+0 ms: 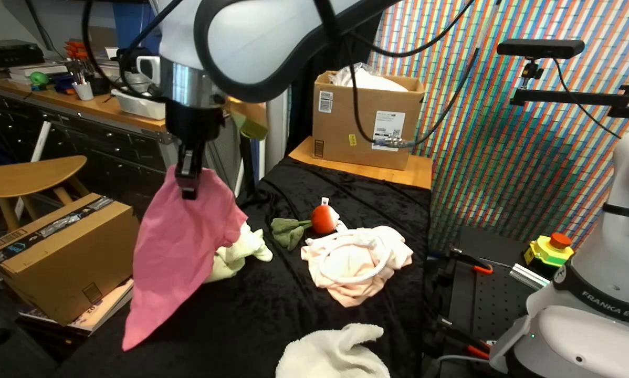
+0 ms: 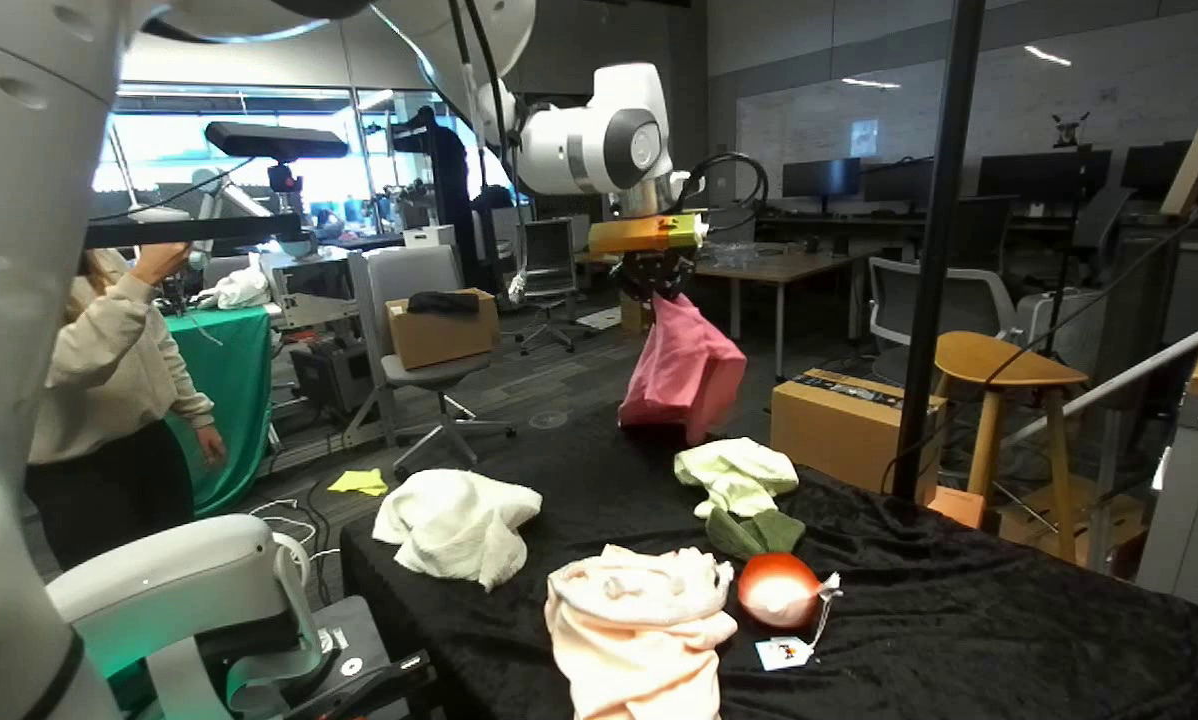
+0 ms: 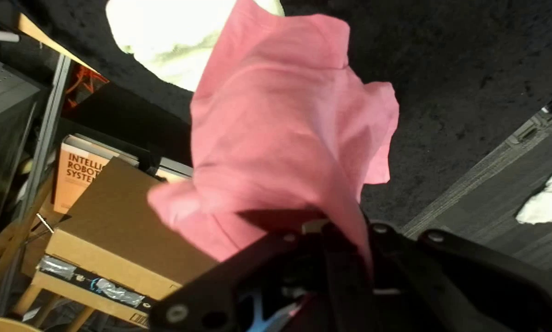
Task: Pile the things on the table on top of the peach shirt
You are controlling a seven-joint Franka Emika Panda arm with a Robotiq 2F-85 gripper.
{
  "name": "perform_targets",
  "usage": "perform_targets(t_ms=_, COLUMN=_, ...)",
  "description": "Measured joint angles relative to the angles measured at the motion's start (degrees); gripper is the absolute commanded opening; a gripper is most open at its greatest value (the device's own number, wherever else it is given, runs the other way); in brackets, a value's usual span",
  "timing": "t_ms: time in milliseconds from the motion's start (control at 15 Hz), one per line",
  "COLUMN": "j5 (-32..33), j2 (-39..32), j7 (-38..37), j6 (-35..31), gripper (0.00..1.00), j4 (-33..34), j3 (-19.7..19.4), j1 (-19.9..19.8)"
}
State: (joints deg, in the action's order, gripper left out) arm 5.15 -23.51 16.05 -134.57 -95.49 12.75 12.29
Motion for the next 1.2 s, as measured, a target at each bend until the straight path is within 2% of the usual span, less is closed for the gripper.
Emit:
perform_targets(t_ms=333, j5=-7.34, j2=14.21, j7=7.16, j6=-0.43, gripper=0.01, j4=-13.03, j3=0.16, j1=-5.49)
perform_targets(t_ms=533, j5=-11.94, j2=22.57, j7=10.94, j6=-0.56, gripper=0.01, j4=-19.60, j3=-1.70, j1=-7.81)
perform_targets(t_ms=733, j5=-15.94, j2=30.60, j7=14.66, j6=-0.14, gripper=0.01, j4=-24.78, j3=-6.08, j1=-8.73)
perform_targets(t_ms=933, j5=-16.64, j2=37.80, j7=17.08, j6=1.45, gripper=0.01, j4=-29.38, j3=-11.88, j1=-9.12)
perform_targets(t_ms=1200, j5=-16.41, j2=42.79, j7=19.18, j6=3.85, gripper=0.01, j4=-33.97, j3=-18.08, j1=-9.42)
